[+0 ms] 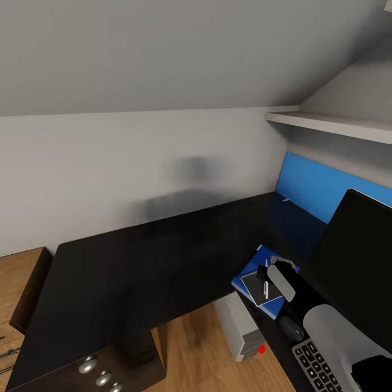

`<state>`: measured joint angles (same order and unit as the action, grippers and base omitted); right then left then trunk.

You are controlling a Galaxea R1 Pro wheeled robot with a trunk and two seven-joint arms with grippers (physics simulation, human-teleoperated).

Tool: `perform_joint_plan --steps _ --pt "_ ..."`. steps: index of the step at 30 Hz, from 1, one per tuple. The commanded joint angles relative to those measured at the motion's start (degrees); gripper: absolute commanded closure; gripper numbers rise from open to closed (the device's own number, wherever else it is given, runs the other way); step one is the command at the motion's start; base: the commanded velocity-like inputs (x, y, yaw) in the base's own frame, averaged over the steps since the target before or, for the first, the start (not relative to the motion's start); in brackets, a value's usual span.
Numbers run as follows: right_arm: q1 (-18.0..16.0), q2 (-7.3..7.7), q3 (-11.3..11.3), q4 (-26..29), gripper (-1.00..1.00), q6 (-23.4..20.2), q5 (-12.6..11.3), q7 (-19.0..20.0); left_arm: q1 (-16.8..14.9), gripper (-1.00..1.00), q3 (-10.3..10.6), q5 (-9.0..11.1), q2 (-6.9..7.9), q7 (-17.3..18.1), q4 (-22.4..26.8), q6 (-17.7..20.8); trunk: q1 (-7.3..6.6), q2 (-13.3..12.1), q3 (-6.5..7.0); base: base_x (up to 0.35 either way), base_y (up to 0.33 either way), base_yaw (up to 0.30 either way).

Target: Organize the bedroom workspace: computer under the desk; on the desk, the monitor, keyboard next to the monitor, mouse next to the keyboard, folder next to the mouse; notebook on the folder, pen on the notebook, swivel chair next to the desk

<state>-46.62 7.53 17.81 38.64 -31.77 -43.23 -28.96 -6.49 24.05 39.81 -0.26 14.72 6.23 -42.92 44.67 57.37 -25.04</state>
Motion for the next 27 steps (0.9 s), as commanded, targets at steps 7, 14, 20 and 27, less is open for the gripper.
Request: perform_joint_plan --steps 7,14,20,27 --pt "-0.1 0.05 0.4 0.1 1.0 0.0 -0.6 -0.6 0.0 -1.0 0.2 0.6 -0.01 0.5 -0.1 -0.2 0.0 0.0 -0.06 0.0 0.0 0.0" --pt "-0.1 0.09 0.4 0.1 -1.0 0.0 -0.6 -0.6 0.0 -1.0 0.2 0.6 0.03 0.6 -0.1 -0.2 0.0 0.0 -0.06 0.0 0.0 0.0" --pt "-0.1 0.1 0.4 0.1 -1.0 0.0 -0.6 -0.6 0.0 -1.0 0.2 0.6 0.07 0.6 -0.1 -0.2 0.0 0.0 -0.06 0.0 0.0 0.0" --pt "-0.1 0.11 0.4 0.1 -1.0 0.0 -0.7 -0.6 -0.1 -1.0 0.3 0.6 0.06 0.6 -0.1 -0.2 0.0 0.0 -0.06 0.0 0.0 0.0"
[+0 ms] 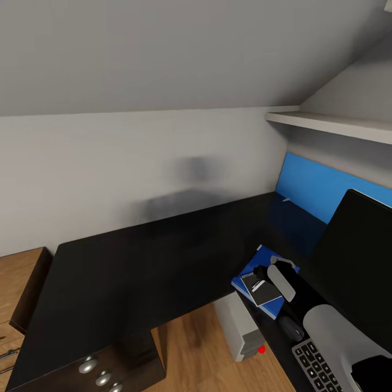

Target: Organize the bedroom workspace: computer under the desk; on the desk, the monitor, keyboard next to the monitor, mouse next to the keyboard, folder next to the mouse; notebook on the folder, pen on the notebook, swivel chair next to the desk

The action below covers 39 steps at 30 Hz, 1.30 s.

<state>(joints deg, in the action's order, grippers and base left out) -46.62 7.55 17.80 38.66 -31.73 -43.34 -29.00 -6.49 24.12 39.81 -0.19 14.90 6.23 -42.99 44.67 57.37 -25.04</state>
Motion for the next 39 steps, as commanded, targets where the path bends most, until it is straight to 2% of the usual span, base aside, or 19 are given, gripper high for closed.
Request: perform_joint_plan --steps 1,9,34,39 --pt "-0.1 0.09 0.4 0.1 -1.0 -0.1 -0.6 -0.5 0.0 -1.0 0.2 0.6 0.0 0.4 -0.1 -0.1 0.0 0.0 -0.06 0.0 0.0 0.0" --pt "-0.1 0.1 0.3 0.4 -1.0 0.0 -0.6 -0.5 0.0 -1.0 0.2 0.6 -0.05 0.4 -0.1 -0.2 0.0 0.0 -0.06 0.0 0.0 0.0" --pt "-0.1 -0.2 0.3 1.3 -1.0 0.1 -0.7 -0.7 0.0 -1.0 0.2 0.6 -0.08 0.4 -0.1 -0.1 -5.49 -10.0 4.42 0.0 0.0 0.0" --pt "-0.1 -0.37 0.5 1.6 -1.0 2.1 -0.7 -0.8 0.0 -1.0 0.2 0.6 -0.08 0.4 -0.1 -0.1 -6.58 -12.0 5.32 0.0 0.0 0.11"
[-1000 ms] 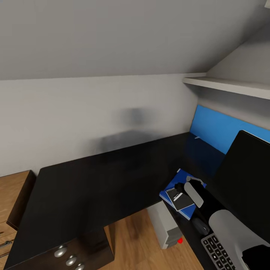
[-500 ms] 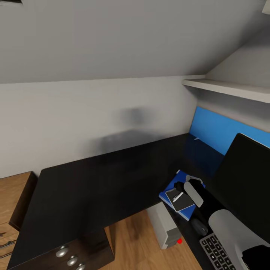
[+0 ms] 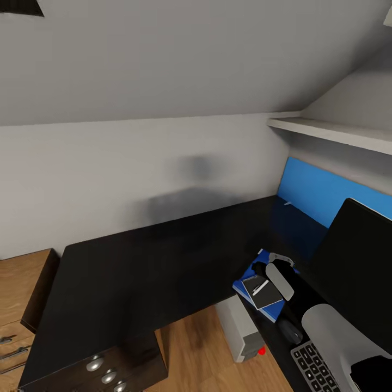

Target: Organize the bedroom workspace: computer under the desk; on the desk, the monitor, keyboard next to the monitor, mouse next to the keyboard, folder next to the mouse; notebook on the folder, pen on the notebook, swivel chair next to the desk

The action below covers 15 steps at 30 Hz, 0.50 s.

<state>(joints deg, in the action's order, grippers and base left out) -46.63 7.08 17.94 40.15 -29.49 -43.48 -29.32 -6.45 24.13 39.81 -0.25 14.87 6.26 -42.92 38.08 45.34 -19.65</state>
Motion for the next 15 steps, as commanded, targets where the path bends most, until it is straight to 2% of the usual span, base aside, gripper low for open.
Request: perform_joint_plan --steps 1,5,15 --pt "0.0 0.08 0.4 0.3 -1.0 0.9 -0.5 -0.6 -0.1 -1.0 0.2 0.6 0.01 0.4 -0.1 -0.2 -0.22 -0.4 0.11 0.0 0.0 0.216" --pt "0.0 0.05 0.5 0.4 -1.0 2.5 -0.5 -0.6 -0.1 -1.0 0.2 0.6 0.01 0.4 -0.1 -0.2 -1.09 -2.0 0.83 0.0 0.0 0.242" --pt "0.0 -0.38 1.0 0.4 -1.0 3.3 -0.5 -0.7 -0.1 -1.0 0.2 0.7 0.06 0.4 -0.1 0.0 -1.09 -2.0 0.83 0.0 0.0 0.268"
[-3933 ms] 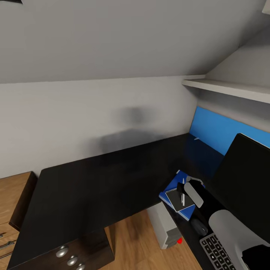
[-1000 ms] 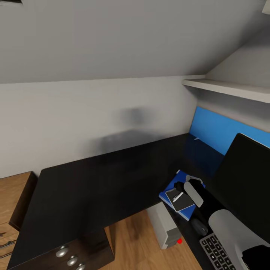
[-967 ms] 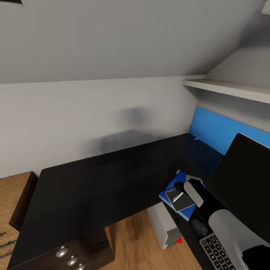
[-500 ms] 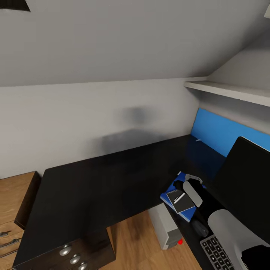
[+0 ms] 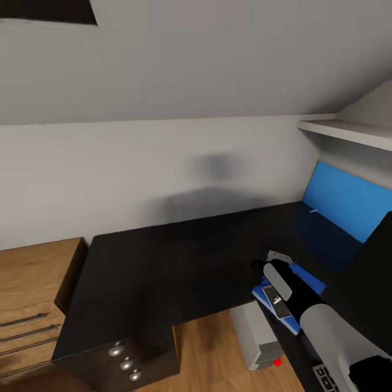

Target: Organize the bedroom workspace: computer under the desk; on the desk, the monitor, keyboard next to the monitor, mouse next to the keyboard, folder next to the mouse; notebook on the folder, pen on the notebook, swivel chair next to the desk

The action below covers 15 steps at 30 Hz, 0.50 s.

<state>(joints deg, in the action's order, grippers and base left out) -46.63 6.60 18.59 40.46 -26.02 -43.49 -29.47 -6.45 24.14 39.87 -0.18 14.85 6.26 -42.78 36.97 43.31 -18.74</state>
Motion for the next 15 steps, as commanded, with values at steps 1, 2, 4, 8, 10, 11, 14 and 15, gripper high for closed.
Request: perform_joint_plan --steps 1,2,4,8,10,11,14,15 --pt "0.0 -0.03 0.6 0.1 -1.0 -0.1 -0.4 -0.5 -0.1 -1.0 0.2 0.6 -0.01 0.4 -0.1 -0.1 0.01 0.1 -0.08 0.0 0.0 0.273" --pt "0.0 -0.18 1.0 0.1 -1.0 -0.1 -0.3 -0.5 -0.1 -1.0 0.2 0.6 -0.01 0.4 -0.1 -0.1 0.01 0.1 -0.08 0.0 0.0 0.273" --pt "0.0 -0.8 2.5 0.1 -1.0 -0.1 0.1 -0.5 -0.1 -1.0 0.2 0.6 0.0 0.4 -0.1 -0.1 0.01 0.1 -0.1 0.0 0.0 0.273" --pt "0.0 -2.05 6.1 0.1 -1.0 0.0 0.8 -0.5 -0.1 -1.0 0.2 0.6 0.0 0.4 -0.1 -0.1 0.01 0.1 -0.16 -0.002 0.0 0.273" --pt "0.0 -2.54 7.2 0.1 -1.0 0.1 0.9 -0.5 -0.1 -1.0 0.2 0.7 0.0 0.4 -0.1 -0.1 0.01 0.1 -0.19 -0.057 0.0 0.228" --pt "0.0 -2.67 7.4 0.1 -1.0 0.1 1.0 -0.5 -0.1 -1.0 0.2 0.7 0.0 0.4 -0.1 -0.1 0.01 0.1 -0.19 -0.131 0.0 0.156" --pt "0.0 -2.94 8.0 0.1 -1.0 0.1 1.0 -0.4 -0.1 -1.0 0.2 0.7 0.0 0.4 -0.1 0.0 0.01 0.1 -0.21 -0.217 0.0 0.09" --pt "0.0 -2.97 8.1 0.1 -1.0 0.1 1.0 -0.4 -0.1 -1.0 0.2 0.7 0.0 0.4 -0.1 0.0 0.01 0.1 -0.21 -0.268 0.0 0.051"
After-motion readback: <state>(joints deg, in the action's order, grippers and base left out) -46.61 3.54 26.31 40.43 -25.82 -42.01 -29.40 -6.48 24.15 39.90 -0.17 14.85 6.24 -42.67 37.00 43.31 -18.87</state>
